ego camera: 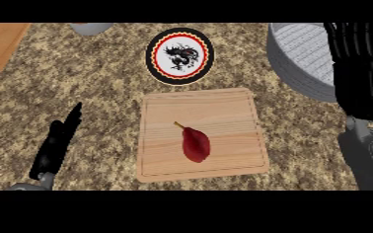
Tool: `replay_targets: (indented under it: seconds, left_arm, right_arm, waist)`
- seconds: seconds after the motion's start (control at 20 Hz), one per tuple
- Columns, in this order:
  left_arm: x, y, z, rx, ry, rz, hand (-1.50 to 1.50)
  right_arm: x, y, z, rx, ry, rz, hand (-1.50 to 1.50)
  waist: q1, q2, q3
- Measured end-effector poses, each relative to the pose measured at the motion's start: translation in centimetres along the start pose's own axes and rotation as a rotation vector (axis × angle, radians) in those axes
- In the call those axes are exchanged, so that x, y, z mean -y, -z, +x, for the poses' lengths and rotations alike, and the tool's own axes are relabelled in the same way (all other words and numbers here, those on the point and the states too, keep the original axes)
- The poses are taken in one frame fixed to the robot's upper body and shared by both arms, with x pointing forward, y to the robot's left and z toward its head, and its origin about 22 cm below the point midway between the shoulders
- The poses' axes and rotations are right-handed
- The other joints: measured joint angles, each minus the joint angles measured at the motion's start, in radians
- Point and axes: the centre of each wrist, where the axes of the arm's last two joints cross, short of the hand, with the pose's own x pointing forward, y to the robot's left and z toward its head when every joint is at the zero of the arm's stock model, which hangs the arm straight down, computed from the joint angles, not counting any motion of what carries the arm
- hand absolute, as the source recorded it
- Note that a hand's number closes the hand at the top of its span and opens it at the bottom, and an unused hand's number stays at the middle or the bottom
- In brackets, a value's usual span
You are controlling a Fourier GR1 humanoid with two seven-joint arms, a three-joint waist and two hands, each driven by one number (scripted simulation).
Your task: Pick the pear from the cutting board and place it in the basket
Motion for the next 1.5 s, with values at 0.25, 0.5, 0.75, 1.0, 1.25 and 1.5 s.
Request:
replay_targets:
  seconds: [0.25, 0.5, 0.75, 1.0, 1.25, 1.5]
  left_arm:
    - [2.1, 0.4, 1.5, 0.035, -0.073, -0.050, 0.00]
    - [4.1, 0.5, 2.6, 0.043, -0.145, -0.130, 0.00]
    - [2.9, -0.2, 0.8, -0.008, -0.189, -0.104, 0.00]
    - [1.7, -0.9, -0.1, -0.051, -0.222, -0.089, 0.00]
    - [1.4, -1.4, -0.4, -0.058, -0.234, -0.079, 0.00]
    - [1.3, -1.6, -0.6, -0.056, -0.232, -0.075, 0.00]
  right_arm:
    - [-6.3, -0.1, -0.6, -0.050, 0.192, 0.338, 1.50]
    - [-15.5, -2.2, 0.3, -0.033, 0.350, 0.865, -1.50]
    - [-21.8, -6.6, 0.2, -0.022, 0.279, 1.135, -1.50]
    - [-22.4, -5.1, 2.1, 0.084, -0.095, 1.167, -1.50]
    - [-21.2, -0.3, 6.1, 0.190, -0.461, 1.149, -1.50]
    - [-19.8, 4.0, 11.5, 0.231, -0.690, 1.195, -1.50]
  waist:
    - [0.076, 0.016, -0.005]
    - [0.154, 0.025, -0.006]
    - [0.096, 0.005, -0.003]
    - [0.051, -0.011, -0.002]
    - [0.035, -0.011, -0.002]
    - [0.029, -0.007, -0.002]
